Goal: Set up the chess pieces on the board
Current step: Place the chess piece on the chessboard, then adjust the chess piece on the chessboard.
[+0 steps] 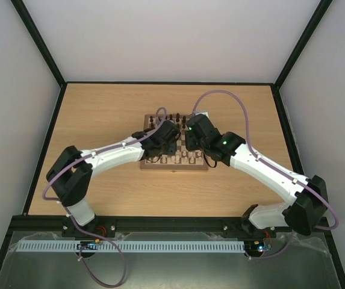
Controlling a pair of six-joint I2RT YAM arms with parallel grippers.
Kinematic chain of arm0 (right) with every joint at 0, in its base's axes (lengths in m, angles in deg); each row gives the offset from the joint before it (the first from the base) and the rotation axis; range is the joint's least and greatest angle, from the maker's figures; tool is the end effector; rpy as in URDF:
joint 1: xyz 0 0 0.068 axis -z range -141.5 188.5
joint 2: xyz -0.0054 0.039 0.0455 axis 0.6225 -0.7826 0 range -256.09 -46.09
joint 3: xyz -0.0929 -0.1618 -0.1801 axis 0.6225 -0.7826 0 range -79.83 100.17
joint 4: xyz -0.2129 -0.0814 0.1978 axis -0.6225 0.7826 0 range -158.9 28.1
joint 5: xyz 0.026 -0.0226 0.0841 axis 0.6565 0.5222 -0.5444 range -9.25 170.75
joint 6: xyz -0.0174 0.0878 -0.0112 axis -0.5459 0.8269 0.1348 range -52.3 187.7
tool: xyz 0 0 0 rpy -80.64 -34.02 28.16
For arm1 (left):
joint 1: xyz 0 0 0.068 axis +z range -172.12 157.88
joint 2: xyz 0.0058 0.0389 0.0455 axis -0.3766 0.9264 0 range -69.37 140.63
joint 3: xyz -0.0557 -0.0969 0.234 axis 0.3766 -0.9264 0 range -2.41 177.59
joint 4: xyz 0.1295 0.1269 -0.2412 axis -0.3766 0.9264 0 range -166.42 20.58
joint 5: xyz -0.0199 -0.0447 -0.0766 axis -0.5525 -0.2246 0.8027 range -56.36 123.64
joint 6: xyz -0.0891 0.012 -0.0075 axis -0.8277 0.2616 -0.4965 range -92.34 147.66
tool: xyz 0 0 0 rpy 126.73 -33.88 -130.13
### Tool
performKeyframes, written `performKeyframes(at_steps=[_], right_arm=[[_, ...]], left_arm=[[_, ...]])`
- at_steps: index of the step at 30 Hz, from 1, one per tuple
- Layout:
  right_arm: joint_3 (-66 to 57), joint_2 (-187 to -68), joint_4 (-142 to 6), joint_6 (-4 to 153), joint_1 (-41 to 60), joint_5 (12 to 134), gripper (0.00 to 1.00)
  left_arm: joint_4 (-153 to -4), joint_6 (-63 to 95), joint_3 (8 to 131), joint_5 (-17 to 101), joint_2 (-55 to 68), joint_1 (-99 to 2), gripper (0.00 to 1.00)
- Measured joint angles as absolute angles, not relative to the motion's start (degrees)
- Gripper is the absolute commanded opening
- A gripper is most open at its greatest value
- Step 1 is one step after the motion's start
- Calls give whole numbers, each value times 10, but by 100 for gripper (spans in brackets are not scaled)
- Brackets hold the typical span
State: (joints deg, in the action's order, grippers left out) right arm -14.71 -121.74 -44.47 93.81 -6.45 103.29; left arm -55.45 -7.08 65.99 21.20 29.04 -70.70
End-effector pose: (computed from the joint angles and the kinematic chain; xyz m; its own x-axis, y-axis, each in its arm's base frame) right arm 0.2861 0.2420 0.2770 -0.5535 0.0217 -0.8325 -0.2079 0.9644 0.1634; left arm 0.2986 -0.3123 0.1502 -0.7886 0.0525 -0.6127 0.2349 0.9465 -0.2212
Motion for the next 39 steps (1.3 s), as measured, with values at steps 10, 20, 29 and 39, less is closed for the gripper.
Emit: performKeyframes(at_steps=[10,20,29,39], right_arm=[[-147,-1218,-448,934,-65,990,66],[-128,-1261,-448,943,-65,906,58],[-127,-1323,-424,985,-74,901,46],[-99,-1386,-394,1018,-119,934,46]], left_arm=[[-558,-43,653,165,146,-707,72],[-609,-16,536,108,7,-703,99],[-637,-22,471,91,-57,-674,99],[-641,-26,470,100,-70,-670,99]])
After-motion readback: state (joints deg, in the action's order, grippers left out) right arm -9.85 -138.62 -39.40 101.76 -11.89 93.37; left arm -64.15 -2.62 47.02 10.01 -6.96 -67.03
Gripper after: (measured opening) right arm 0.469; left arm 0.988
